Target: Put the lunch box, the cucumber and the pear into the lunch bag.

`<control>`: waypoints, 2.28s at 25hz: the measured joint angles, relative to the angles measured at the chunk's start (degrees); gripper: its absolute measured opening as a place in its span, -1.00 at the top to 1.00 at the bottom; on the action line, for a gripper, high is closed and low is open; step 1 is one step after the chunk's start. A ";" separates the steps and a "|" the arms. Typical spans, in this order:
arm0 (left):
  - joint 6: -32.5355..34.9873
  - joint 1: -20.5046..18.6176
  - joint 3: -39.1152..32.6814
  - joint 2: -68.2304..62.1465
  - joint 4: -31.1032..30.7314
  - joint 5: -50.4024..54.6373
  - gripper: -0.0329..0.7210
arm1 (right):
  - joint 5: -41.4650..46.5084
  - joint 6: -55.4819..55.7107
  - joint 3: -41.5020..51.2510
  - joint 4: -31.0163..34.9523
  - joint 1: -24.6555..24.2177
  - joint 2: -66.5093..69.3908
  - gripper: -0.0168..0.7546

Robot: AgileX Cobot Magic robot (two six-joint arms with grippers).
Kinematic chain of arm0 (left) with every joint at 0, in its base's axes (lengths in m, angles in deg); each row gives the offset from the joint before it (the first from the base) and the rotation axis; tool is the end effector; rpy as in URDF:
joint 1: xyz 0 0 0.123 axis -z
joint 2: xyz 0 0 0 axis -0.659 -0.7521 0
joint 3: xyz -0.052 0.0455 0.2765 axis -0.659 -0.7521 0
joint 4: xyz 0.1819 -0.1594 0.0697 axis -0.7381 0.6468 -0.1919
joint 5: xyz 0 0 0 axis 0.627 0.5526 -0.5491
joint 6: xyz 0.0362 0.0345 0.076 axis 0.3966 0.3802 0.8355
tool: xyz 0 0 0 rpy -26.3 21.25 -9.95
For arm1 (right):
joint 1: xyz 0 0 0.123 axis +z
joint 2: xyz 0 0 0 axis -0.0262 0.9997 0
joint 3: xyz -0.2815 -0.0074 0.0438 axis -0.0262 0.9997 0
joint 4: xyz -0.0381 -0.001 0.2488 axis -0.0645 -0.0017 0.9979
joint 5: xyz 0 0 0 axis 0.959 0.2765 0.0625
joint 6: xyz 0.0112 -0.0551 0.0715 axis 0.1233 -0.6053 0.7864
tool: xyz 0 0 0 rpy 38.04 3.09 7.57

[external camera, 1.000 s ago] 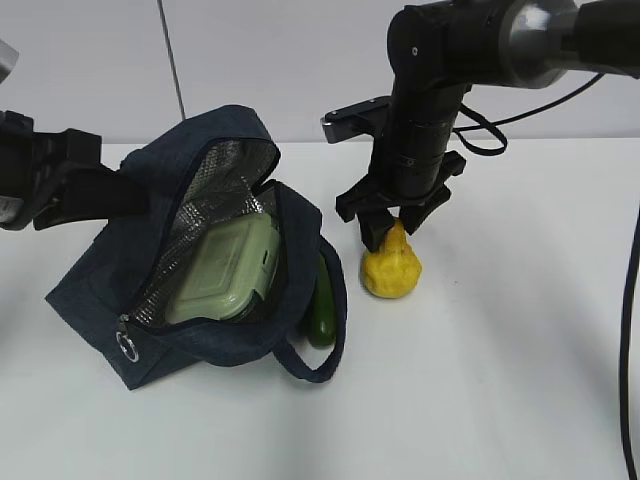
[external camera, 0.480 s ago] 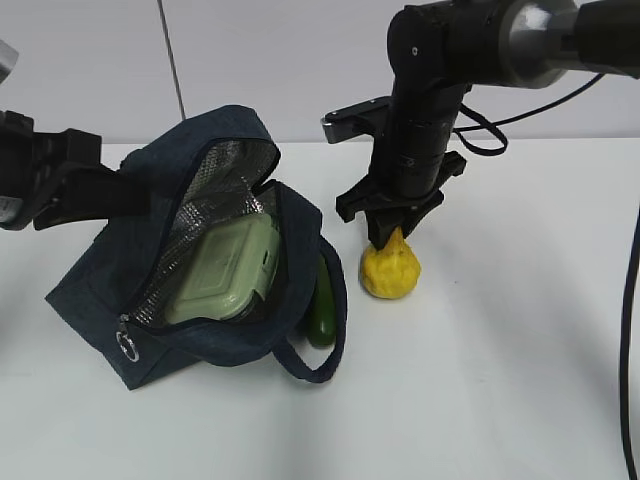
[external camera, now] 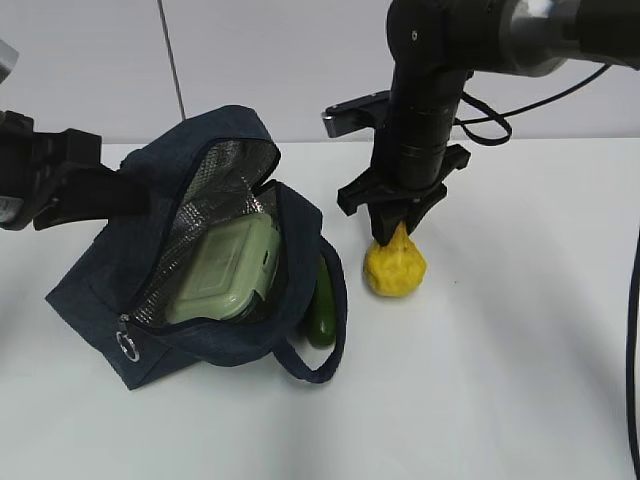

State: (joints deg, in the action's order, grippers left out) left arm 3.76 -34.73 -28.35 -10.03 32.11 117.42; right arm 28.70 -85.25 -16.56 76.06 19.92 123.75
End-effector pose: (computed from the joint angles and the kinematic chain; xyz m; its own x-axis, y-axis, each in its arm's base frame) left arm 0.2569 -0.0825 0.2587 -0.8050 -0.0951 -0.5856 0.3198 0.7618 -0.5634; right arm 0.4240 0.1673 0.2058 -0.8778 -0.4534 -0.1545 -0.4581 0.8889 -0.0059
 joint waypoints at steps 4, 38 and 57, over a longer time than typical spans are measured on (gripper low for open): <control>0.00 0.00 0.00 0.00 0.00 0.00 0.91 | 1.35 0.00 -1.83 0.00 0.00 -0.43 0.25; -0.05 0.00 0.00 0.00 0.00 0.00 0.91 | 3.75 -9.15 -4.32 30.60 0.00 -13.33 0.25; -0.05 0.00 0.00 0.00 3.18 2.06 0.91 | -6.98 -16.07 -4.32 44.62 0.00 -2.84 -0.08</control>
State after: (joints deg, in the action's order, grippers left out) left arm 3.71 -34.73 -28.35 -10.03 35.29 119.48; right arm 21.72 -101.31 -20.88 120.68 19.92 120.91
